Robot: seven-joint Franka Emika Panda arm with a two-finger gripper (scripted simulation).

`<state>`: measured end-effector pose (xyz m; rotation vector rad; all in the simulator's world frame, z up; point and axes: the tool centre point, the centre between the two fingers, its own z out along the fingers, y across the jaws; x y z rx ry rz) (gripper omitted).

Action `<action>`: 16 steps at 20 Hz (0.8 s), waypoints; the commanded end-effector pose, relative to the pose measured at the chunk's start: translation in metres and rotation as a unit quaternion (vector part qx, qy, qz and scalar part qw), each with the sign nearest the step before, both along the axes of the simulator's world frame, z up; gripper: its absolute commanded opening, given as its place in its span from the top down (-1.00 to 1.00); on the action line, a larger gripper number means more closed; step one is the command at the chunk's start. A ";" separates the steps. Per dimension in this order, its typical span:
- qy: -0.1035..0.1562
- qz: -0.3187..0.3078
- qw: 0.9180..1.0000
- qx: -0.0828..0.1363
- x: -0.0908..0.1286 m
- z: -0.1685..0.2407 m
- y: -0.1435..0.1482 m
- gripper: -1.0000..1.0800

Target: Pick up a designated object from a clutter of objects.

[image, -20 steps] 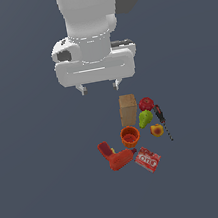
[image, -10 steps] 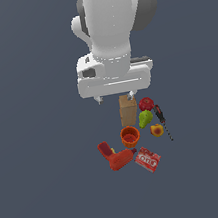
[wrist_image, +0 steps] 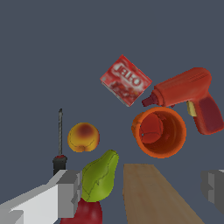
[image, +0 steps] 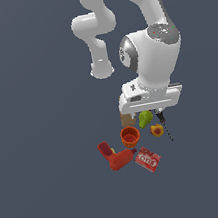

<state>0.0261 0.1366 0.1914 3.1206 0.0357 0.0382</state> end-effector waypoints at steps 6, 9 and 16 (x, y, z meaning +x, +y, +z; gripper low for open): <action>0.007 0.012 1.000 0.005 -0.026 -0.079 0.082 -0.92; 0.009 0.015 1.000 0.007 -0.037 -0.100 0.103 -0.92; 0.012 0.019 1.000 0.010 -0.052 -0.125 0.127 -0.92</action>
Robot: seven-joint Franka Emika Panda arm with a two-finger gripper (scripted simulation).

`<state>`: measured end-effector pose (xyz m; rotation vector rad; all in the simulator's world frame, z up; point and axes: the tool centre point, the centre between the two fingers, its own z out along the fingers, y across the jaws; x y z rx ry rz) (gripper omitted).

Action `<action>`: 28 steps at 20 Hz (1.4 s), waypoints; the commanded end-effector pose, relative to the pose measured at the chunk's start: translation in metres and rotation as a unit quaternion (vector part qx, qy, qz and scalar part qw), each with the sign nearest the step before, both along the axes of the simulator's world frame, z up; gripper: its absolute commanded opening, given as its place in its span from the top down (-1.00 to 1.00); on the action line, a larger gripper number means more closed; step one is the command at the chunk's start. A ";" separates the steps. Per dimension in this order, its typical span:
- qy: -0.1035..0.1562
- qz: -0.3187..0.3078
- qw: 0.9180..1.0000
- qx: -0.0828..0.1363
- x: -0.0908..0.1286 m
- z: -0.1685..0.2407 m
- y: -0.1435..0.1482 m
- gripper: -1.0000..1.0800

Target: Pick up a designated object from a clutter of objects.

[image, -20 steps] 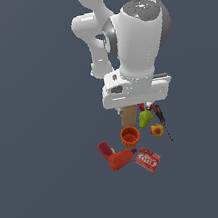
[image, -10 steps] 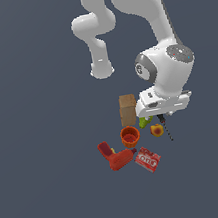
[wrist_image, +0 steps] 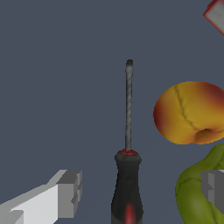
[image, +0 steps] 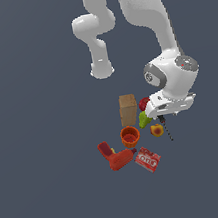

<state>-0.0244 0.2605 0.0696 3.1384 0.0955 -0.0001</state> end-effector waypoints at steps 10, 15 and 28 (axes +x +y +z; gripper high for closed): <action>0.000 0.000 1.000 0.000 -0.003 -0.020 0.003 -0.92; 0.000 0.000 1.000 0.001 -0.004 -0.045 0.004 -0.92; 0.000 0.000 1.000 0.001 -0.003 -0.055 0.004 1.00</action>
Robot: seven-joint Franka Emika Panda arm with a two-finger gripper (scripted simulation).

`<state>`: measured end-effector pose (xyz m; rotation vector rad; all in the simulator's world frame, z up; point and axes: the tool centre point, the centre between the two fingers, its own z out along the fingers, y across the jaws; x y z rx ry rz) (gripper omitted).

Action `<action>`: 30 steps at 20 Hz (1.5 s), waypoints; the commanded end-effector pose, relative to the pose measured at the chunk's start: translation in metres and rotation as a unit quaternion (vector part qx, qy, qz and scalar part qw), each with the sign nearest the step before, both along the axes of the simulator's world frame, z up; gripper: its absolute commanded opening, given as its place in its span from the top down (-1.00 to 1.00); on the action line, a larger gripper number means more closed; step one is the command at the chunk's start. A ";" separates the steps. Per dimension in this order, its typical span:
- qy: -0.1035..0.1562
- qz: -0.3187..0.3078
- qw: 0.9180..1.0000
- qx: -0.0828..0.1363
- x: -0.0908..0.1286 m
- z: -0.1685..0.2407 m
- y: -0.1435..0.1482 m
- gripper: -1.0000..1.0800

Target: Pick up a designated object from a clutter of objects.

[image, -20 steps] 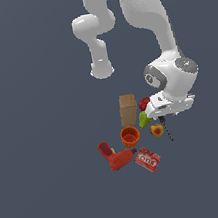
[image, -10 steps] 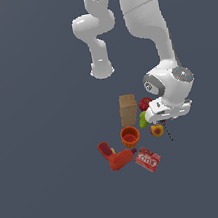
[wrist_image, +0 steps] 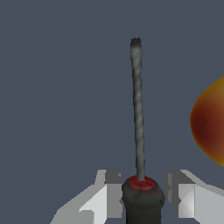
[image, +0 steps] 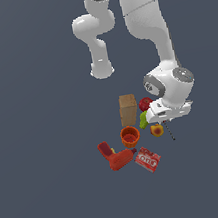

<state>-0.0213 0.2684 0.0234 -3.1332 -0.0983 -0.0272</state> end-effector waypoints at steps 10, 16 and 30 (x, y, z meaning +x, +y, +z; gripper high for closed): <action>0.000 0.000 1.000 0.000 0.001 0.008 -0.008 1.00; 0.001 0.000 1.000 0.000 0.004 0.031 -0.032 1.00; 0.003 0.000 1.000 0.000 0.018 0.143 -0.145 1.00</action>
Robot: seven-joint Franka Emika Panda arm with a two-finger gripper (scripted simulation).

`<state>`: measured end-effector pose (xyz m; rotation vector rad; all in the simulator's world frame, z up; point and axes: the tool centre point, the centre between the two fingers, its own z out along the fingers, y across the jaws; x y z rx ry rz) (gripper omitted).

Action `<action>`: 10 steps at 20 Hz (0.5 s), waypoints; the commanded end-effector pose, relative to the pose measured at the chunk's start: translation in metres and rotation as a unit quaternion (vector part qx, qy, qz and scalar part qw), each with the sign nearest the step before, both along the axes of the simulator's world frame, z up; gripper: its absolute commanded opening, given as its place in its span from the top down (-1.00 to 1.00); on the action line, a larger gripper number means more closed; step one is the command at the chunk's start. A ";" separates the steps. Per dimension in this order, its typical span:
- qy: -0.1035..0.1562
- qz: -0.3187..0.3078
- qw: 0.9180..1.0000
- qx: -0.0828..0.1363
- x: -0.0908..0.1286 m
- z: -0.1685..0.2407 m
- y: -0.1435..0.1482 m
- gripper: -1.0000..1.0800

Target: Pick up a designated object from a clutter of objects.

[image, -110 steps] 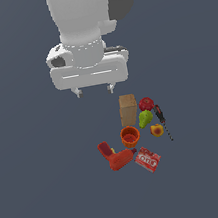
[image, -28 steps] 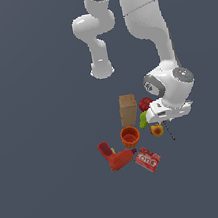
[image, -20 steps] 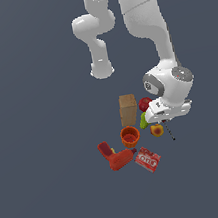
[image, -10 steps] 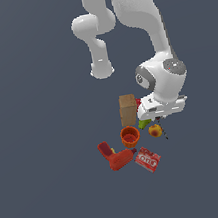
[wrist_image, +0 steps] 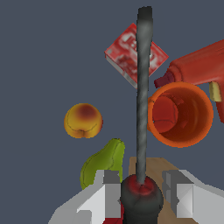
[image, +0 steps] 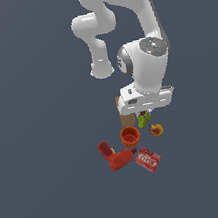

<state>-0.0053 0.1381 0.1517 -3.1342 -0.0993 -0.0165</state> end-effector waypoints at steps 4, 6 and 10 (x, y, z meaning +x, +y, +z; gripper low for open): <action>0.001 0.000 1.000 0.001 0.007 0.051 -0.051 1.00; 0.001 0.000 1.000 0.001 0.009 0.069 -0.069 1.00; 0.002 0.000 1.000 0.001 0.015 0.106 -0.106 1.00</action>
